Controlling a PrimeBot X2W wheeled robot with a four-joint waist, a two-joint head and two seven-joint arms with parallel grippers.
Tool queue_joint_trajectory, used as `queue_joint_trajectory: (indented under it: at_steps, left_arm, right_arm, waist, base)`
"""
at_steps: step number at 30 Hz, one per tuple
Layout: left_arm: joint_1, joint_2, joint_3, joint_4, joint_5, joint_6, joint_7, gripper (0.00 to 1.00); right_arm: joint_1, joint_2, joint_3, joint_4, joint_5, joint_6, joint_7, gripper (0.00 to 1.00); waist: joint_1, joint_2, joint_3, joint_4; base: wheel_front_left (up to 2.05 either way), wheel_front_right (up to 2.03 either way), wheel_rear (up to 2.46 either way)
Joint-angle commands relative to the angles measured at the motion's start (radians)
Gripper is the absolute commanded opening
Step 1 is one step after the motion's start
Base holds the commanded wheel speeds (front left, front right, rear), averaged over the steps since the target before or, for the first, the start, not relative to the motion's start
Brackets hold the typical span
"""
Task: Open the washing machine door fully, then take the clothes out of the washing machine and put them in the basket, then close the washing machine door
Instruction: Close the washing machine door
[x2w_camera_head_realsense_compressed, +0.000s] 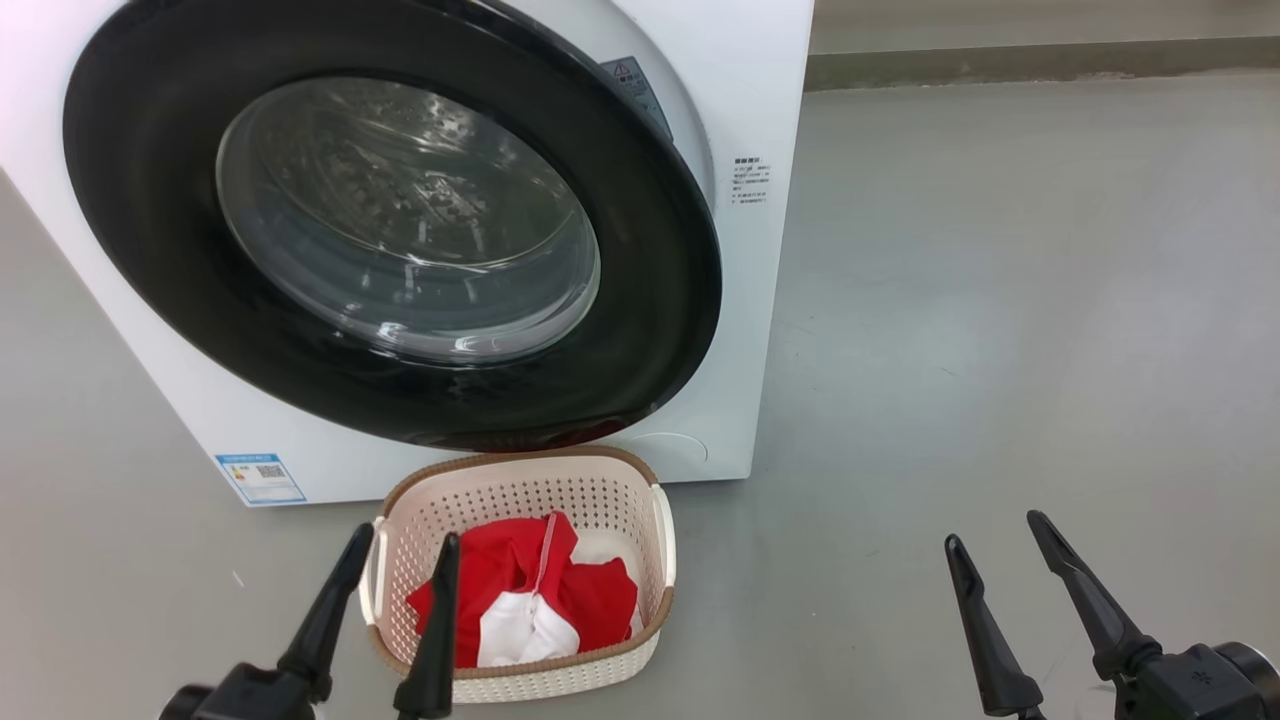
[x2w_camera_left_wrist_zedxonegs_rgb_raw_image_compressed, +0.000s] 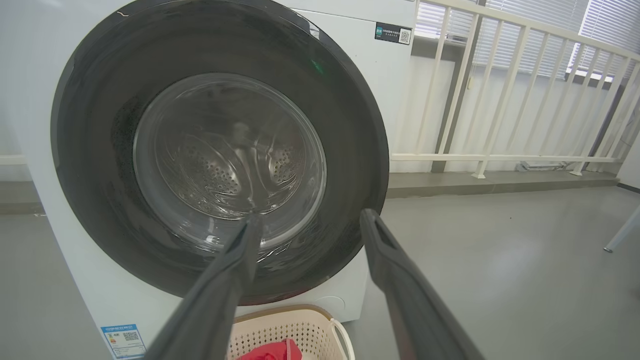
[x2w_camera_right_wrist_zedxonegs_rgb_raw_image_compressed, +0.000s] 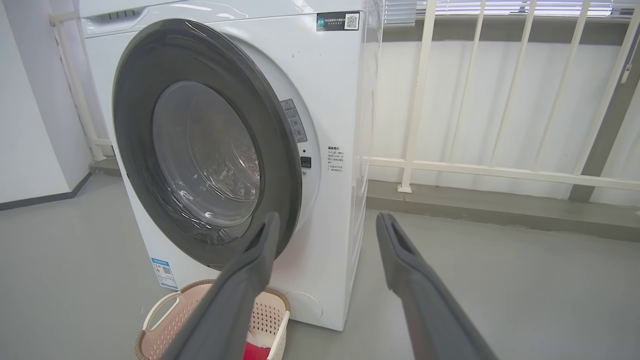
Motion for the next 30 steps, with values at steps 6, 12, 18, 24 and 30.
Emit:
queue_joint_trajectory:
  at_steps: [6,12,18,24,30]
  left_arm:
    - [0.01,0.008,0.046,-0.007,0.011,0.034,-0.009,1.0]
    - [0.029,0.006,0.063,-0.012,0.005,0.054,-0.009,1.0]
    - [0.042,0.01,0.068,-0.02,0.012,0.069,-0.009,1.0]
    - [0.044,0.011,0.069,-0.025,0.014,0.072,-0.009,1.0]
    - [0.041,0.004,0.068,-0.031,0.006,0.069,-0.009,1.0]
  right_arm:
    - [-0.004,-0.016,0.011,-0.027,-0.007,0.005,-0.006,1.0]
    - [0.009,-0.016,-0.01,-0.027,0.001,0.005,-0.013,1.0]
    - [0.016,-0.016,-0.019,-0.028,0.004,0.005,-0.016,1.0]
    - [0.016,-0.016,-0.019,-0.032,0.004,0.005,-0.014,1.0]
    - [0.014,-0.016,-0.019,-0.035,0.0,0.005,-0.01,1.0]
  waist:
    - [0.0,0.0,-0.002,0.003]
    - [0.0,0.0,-0.004,0.004]
    - [0.0,0.0,-0.003,0.004]
    - [0.0,0.0,0.003,0.005]
    - [0.0,0.0,0.01,0.015]
  base:
    - [0.0,0.0,0.0]
    - [0.0,0.0,0.0]
    - [0.0,0.0,0.0]
    - [0.0,0.0,0.0]
    - [0.0,0.0,0.0]
